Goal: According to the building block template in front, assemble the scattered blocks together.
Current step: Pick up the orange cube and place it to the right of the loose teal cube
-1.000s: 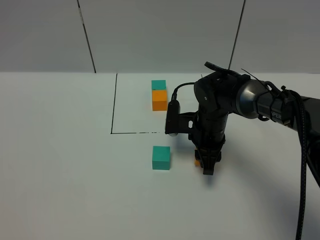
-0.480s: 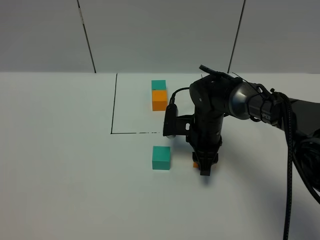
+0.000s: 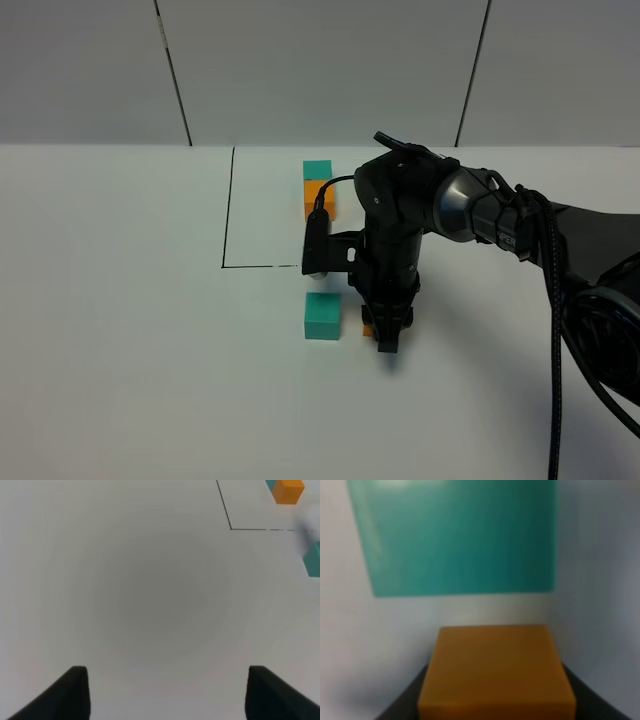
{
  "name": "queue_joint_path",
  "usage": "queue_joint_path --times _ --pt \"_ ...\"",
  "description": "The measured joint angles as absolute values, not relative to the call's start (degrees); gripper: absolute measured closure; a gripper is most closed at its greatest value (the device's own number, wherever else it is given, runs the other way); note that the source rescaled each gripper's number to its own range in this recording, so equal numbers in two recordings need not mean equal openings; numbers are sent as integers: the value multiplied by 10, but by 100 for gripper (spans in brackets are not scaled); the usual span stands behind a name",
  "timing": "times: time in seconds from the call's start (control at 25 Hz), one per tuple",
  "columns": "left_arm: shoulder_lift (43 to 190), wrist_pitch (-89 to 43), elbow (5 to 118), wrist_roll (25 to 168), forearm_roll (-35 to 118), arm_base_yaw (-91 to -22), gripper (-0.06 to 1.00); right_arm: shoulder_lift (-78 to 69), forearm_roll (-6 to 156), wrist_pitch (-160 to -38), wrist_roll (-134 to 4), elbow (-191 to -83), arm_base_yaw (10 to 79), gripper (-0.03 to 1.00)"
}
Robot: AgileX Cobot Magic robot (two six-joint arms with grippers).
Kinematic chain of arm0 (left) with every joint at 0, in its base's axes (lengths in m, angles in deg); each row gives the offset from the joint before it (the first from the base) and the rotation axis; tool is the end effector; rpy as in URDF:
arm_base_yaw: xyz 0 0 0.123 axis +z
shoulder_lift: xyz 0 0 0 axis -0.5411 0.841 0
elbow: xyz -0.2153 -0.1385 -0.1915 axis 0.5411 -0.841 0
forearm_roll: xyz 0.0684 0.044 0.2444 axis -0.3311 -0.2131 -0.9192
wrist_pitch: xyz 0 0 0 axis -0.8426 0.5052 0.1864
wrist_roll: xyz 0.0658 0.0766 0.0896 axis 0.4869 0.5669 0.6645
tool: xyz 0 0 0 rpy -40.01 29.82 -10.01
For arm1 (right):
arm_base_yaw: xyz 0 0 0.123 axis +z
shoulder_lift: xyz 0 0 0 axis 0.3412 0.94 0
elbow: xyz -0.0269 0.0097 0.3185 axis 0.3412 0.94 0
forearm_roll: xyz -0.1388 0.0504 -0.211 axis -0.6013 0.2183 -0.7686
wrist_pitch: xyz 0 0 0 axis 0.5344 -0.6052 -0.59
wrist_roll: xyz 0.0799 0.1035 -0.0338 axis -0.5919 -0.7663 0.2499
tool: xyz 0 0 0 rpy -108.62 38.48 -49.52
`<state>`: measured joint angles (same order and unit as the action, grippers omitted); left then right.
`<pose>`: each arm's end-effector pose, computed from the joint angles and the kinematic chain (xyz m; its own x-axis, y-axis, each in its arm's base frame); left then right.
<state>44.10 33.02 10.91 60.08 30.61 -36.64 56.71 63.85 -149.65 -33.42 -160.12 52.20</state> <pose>0.0055 -0.0052 0.2641 -0.4452 -0.0367 -0.8947 0.0698 0.9947 -0.0755 0.4257 0.2604 0.0924 -0.0350 -0.9994 0.0049 -0.9959 0.0345 -0.0841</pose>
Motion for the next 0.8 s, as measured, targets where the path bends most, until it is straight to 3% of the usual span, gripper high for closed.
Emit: queue_joint_path --times 0.8 --pt "441 330 109 601 306 -366 55 575 651 -1487 -347 -1606 540 97"
